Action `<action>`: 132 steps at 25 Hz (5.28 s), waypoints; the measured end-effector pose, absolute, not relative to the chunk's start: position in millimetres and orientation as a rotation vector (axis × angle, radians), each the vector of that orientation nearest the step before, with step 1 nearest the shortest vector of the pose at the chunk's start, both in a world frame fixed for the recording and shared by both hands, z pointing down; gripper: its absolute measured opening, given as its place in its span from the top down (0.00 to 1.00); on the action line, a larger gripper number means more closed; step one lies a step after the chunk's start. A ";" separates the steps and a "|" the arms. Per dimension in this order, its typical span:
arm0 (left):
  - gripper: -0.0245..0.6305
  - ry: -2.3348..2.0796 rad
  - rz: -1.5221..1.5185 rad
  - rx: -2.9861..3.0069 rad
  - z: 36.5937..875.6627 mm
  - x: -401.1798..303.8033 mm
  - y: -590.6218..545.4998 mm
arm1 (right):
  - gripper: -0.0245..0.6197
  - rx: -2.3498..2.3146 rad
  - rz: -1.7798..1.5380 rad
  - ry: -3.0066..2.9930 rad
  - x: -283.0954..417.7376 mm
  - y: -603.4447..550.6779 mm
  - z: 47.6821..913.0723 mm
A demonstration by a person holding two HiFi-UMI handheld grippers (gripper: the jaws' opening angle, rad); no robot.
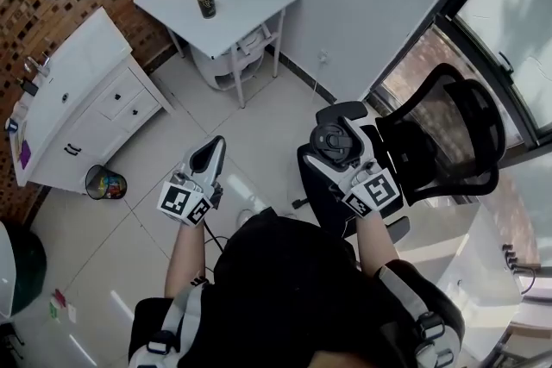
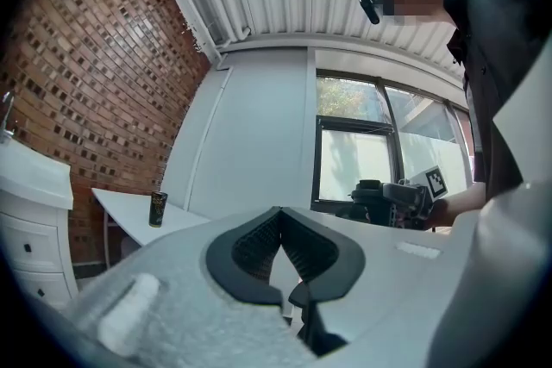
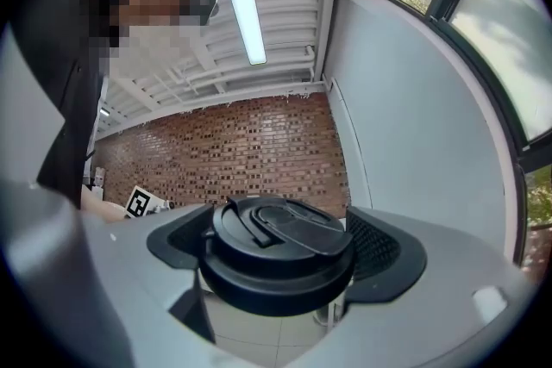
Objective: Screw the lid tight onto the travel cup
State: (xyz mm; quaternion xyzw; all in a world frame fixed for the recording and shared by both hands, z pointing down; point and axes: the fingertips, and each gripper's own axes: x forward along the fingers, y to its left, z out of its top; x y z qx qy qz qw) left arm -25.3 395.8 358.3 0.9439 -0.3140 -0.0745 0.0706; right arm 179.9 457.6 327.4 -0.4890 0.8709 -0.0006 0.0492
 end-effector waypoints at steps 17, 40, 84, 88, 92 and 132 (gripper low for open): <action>0.96 -1.257 -0.205 2.743 353.3 -38.3 433.7 | 0.22 -1.152 -0.045 2.808 169.5 446.9 334.8; 0.96 -1.543 -0.222 2.597 348.6 -139.0 481.1 | 0.22 -0.848 -0.057 2.914 59.9 452.0 326.9; 0.96 -1.428 -0.204 2.629 377.4 -132.2 261.2 | 0.22 -0.885 -0.016 2.921 42.0 240.3 345.6; 0.96 -1.440 -0.186 2.616 379.6 -114.8 235.0 | 0.22 -0.892 -0.047 2.921 66.4 211.5 349.1; 0.96 -1.442 -0.162 2.604 381.0 -108.3 218.1 | 0.22 -0.888 -0.062 2.923 72.5 194.1 351.8; 0.96 -1.212 -0.167 2.697 403.2 -139.1 -90.1 | 0.22 -1.227 -0.002 2.868 51.7 -88.8 350.4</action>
